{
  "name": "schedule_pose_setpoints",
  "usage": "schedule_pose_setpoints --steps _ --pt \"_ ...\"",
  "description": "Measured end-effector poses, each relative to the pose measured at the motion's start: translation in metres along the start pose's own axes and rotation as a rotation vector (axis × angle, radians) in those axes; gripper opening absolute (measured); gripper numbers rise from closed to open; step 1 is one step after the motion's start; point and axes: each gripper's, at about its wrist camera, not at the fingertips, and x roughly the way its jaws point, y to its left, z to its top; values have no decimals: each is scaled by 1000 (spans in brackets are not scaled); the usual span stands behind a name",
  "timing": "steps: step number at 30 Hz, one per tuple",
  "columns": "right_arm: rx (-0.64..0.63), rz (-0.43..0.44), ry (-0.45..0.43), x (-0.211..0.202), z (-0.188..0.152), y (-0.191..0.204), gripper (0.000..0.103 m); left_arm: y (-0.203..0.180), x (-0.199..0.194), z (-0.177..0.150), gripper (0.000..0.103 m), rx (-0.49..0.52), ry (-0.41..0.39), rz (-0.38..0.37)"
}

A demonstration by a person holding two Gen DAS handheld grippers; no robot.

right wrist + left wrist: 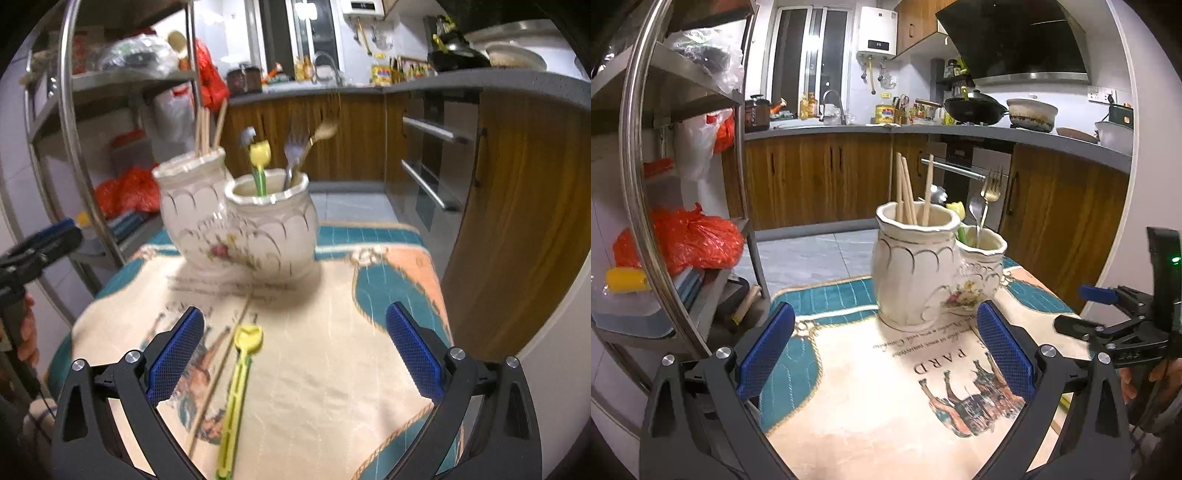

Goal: Organize utensils
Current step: 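Move both open tools back down toward the yellow spoon and last chopstick, then grasp the yellow-handled spoon with the right tool while the left tool grasps the last chopstick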

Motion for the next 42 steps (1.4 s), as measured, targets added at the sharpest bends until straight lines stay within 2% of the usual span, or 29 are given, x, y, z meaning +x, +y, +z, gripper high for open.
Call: schedule_pose_setpoints --steps 18,23,25,28,32,36,39,42 --pt "-16 -2 137 18 -19 8 98 -12 14 -18 97 6 94 -17" --pt "-29 1 164 22 -21 11 94 -13 18 -18 97 -4 108 -17" --pt "-26 14 174 22 -22 11 87 -15 19 -18 97 -2 109 -18" --pt "-25 41 203 25 -25 14 65 -19 19 -18 97 7 112 -21" --pt "-24 73 245 32 -29 18 51 -23 18 -18 97 14 113 -23" --pt "-56 78 249 33 -30 22 32 -22 17 -18 97 14 113 -19" --pt "-84 75 259 34 -29 25 23 -22 16 -18 97 11 113 -14" --pt "-90 84 264 33 -27 24 21 -22 15 -17 97 9 110 -12"
